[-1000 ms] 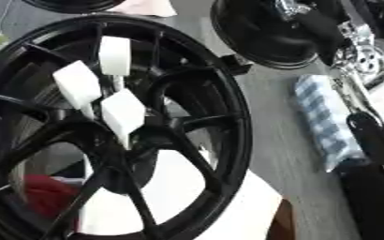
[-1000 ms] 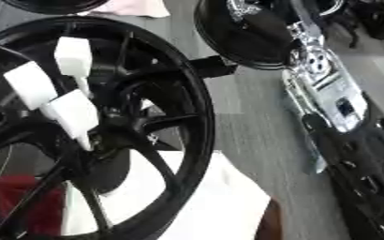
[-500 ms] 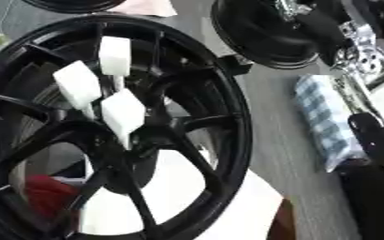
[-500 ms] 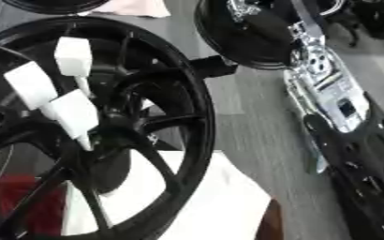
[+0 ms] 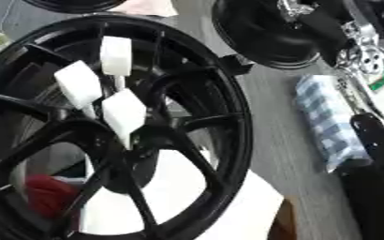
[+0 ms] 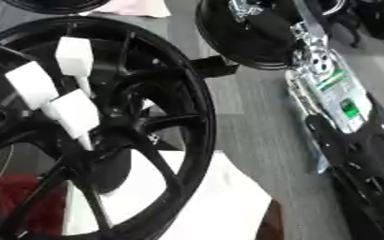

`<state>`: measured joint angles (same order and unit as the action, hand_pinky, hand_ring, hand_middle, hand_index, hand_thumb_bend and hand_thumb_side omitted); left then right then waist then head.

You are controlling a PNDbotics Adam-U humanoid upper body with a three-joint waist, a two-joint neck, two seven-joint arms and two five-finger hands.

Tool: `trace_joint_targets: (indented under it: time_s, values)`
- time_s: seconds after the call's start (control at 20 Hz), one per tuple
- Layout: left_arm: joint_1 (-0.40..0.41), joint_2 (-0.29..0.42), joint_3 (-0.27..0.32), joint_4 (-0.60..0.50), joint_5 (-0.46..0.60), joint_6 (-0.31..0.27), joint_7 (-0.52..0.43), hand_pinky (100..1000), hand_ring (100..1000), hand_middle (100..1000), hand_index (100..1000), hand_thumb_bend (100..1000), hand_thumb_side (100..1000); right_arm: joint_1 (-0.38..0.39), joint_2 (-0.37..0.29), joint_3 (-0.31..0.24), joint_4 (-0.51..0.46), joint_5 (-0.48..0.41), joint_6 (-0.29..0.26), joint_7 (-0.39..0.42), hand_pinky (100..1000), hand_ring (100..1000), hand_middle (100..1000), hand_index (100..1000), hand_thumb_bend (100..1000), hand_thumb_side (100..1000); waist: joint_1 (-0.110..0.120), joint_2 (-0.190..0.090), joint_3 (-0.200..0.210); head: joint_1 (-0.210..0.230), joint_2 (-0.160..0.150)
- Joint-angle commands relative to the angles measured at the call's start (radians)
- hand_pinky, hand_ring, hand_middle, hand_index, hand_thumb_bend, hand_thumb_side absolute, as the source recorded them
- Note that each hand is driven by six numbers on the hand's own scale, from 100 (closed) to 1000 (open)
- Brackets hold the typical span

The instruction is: Pull the pin out of the wheel hub.

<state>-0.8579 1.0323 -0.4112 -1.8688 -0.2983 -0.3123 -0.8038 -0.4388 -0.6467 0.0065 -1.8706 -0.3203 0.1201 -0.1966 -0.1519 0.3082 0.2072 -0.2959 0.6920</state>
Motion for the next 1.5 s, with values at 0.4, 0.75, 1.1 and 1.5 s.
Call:
trace_joint_targets:
  time_s: [0.4, 0.75, 1.1, 1.5]
  values:
    - [-0.086, -0.061, -0.072, 0.077, -0.003, -0.122, -0.103, 859, 774, 753, 850, 384, 765, -0.011, -0.017, -0.007, -0.007, -0.007, -0.002, 0.003, 727, 675, 568, 640, 174, 236, 0.018, -0.028, -0.005, 0.007, -0.012]
    - [-0.132, -0.1, -0.074, 0.119, -0.006, -0.13, -0.099, 855, 771, 751, 852, 387, 761, -0.009, -0.015, -0.008, -0.005, -0.006, -0.003, 0.002, 726, 675, 568, 639, 175, 236, 0.021, -0.028, -0.007, 0.008, -0.011]
    - [-0.199, -0.143, -0.065, 0.17, -0.054, -0.133, -0.051, 860, 783, 760, 867, 474, 619, -0.01, -0.015, -0.005, -0.003, -0.007, -0.002, 0.005, 727, 676, 569, 639, 175, 236, 0.023, -0.027, -0.009, 0.006, -0.01]
    - [-0.231, -0.174, -0.056, 0.234, -0.087, -0.193, -0.004, 876, 805, 774, 891, 491, 435, -0.015, -0.011, -0.005, -0.001, -0.007, -0.002, 0.005, 726, 676, 569, 639, 176, 237, 0.027, -0.022, -0.026, 0.007, -0.015]
